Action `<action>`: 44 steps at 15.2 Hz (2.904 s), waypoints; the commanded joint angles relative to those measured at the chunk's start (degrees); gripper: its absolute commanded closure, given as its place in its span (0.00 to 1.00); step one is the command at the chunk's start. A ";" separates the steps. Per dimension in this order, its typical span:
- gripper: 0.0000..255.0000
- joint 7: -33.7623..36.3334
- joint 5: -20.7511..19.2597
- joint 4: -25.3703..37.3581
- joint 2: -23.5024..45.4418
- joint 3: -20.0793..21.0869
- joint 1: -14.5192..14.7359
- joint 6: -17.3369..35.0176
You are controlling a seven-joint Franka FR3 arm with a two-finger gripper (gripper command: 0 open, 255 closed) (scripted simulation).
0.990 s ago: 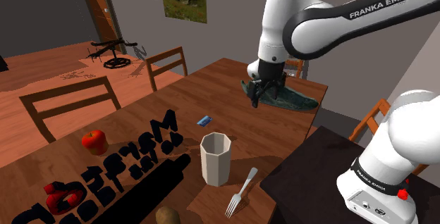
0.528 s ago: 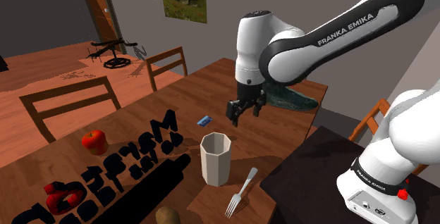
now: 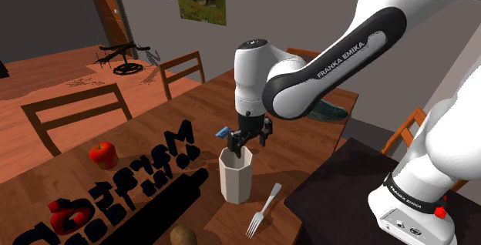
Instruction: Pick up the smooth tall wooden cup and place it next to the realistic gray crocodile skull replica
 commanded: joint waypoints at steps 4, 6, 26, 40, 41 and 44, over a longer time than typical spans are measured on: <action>0.00 1.72 -2.28 -0.87 3.30 -0.01 -0.03 3.79; 0.00 2.31 -3.09 -1.19 4.35 -0.10 0.01 5.02; 1.00 1.18 -1.55 -0.64 2.30 0.04 -0.06 2.68; 1.00 -2.42 3.16 3.54 -5.59 -0.48 0.08 -8.53; 1.00 -2.59 3.37 3.93 -6.04 -0.55 0.09 -9.33; 1.00 -3.05 3.91 5.18 -7.31 -0.79 0.13 -11.74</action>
